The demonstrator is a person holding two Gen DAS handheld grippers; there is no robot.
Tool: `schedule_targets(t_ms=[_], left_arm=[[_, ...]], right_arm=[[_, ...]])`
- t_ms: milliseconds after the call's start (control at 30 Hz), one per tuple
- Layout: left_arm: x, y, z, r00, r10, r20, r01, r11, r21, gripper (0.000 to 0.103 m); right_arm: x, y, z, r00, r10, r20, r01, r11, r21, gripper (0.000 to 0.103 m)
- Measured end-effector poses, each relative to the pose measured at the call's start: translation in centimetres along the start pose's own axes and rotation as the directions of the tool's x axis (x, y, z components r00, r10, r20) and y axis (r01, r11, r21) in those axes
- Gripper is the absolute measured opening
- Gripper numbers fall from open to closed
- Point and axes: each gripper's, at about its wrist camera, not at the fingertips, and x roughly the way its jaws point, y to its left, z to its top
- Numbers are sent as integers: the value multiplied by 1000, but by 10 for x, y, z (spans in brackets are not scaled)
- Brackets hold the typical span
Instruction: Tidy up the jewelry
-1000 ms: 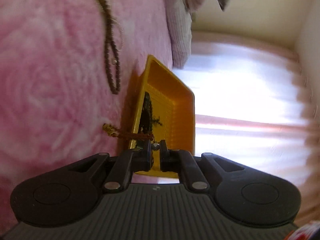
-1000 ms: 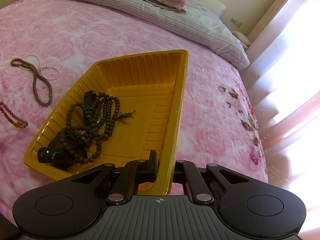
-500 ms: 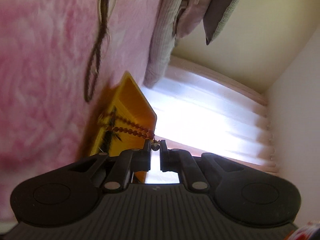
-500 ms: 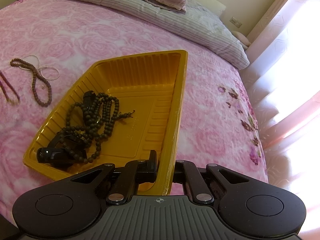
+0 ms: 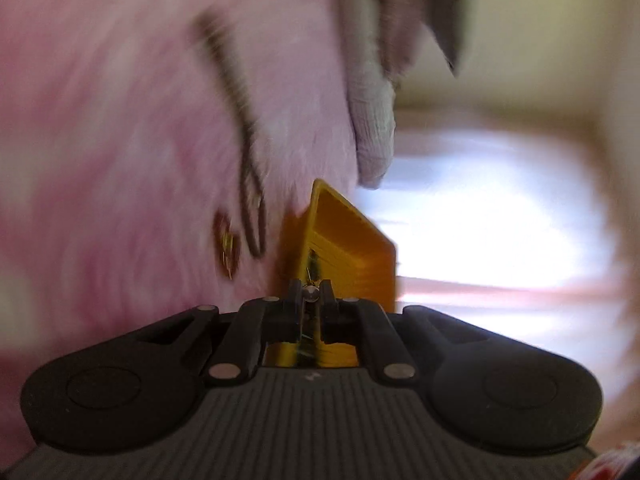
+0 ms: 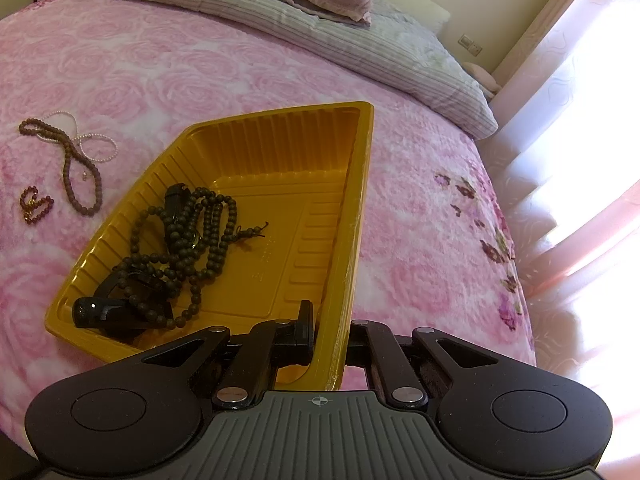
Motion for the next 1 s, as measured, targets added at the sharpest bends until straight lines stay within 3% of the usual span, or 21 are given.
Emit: schedule_targets(t_ms=[33, 67, 100, 167, 267, 300, 333, 533, 633, 1000], left_arm=[[-2, -19, 2, 998, 60, 14, -62, 989, 136, 7], [-1, -36, -1, 993, 115, 39, -122, 958, 260, 7], [0, -55, -6, 983, 167, 78, -185, 896, 403, 7], [9, -84, -25, 958, 242, 151, -282, 727, 627, 7], [21, -110, -54, 946, 248, 211, -313, 516, 797, 7], [27, -117, -63, 947, 242, 212, -305, 465, 831, 7], [34, -122, -70, 949, 238, 207, -294, 432, 853, 7], [64, -139, -97, 973, 201, 117, -178, 325, 929, 7], [88, -141, -110, 976, 202, 76, -132, 279, 951, 7], [151, -152, -136, 973, 230, -6, -36, 175, 984, 7]], right_arm=[[0, 0, 0, 1000, 0, 0, 0, 1000, 0, 7], [0, 0, 0, 1000, 0, 1, 0, 1000, 0, 7], [0, 0, 0, 1000, 0, 1, 0, 1000, 0, 7], [0, 0, 0, 1000, 0, 2, 0, 1000, 1, 7], [0, 0, 0, 1000, 1, 2, -1, 1000, 0, 7], [0, 0, 0, 1000, 1, 2, -1, 1000, 0, 7], [0, 0, 0, 1000, 1, 2, -1, 1000, 0, 7], [0, 0, 1, 1000, 3, 4, -3, 1000, 1, 7], [-1, 1, 1, 1000, 5, 5, -5, 1000, 2, 7], [-1, 1, 2, 1000, 8, 5, -8, 1000, 7, 7]])
